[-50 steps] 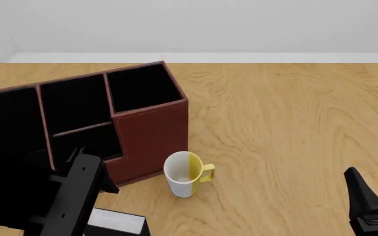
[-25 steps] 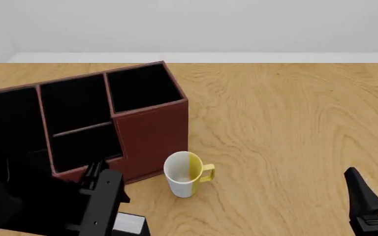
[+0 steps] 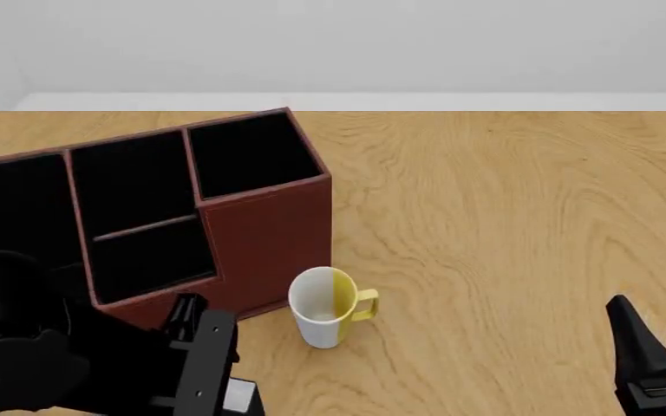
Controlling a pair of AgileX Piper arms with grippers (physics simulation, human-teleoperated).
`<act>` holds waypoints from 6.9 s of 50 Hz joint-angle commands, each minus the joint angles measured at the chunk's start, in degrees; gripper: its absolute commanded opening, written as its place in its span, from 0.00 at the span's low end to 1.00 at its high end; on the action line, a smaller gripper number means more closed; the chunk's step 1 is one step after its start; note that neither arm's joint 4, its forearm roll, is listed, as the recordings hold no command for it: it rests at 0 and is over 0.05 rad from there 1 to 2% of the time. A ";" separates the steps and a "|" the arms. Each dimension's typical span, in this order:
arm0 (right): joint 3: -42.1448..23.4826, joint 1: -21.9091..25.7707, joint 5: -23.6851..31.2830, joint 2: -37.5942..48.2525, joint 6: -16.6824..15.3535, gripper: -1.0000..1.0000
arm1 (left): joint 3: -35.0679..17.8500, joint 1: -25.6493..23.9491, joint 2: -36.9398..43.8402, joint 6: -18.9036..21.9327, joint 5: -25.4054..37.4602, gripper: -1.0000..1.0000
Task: Pick up the book and place it in the front compartment of the caddy.
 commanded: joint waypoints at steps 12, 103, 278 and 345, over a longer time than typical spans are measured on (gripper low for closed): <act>0.04 0.01 0.27 0.00 -0.22 1.00 | 2.32 2.93 4.70 0.91 -5.01 1.00; -2.18 -0.84 -0.12 0.00 7.06 1.00 | -35.06 8.63 0.06 -1.72 18.24 0.00; -2.47 -3.23 -0.14 -0.01 9.15 1.00 | -49.14 43.10 26.26 24.32 18.22 0.00; -1.65 -2.13 -0.65 -0.01 7.14 1.00 | -43.57 46.33 34.52 20.96 8.00 0.00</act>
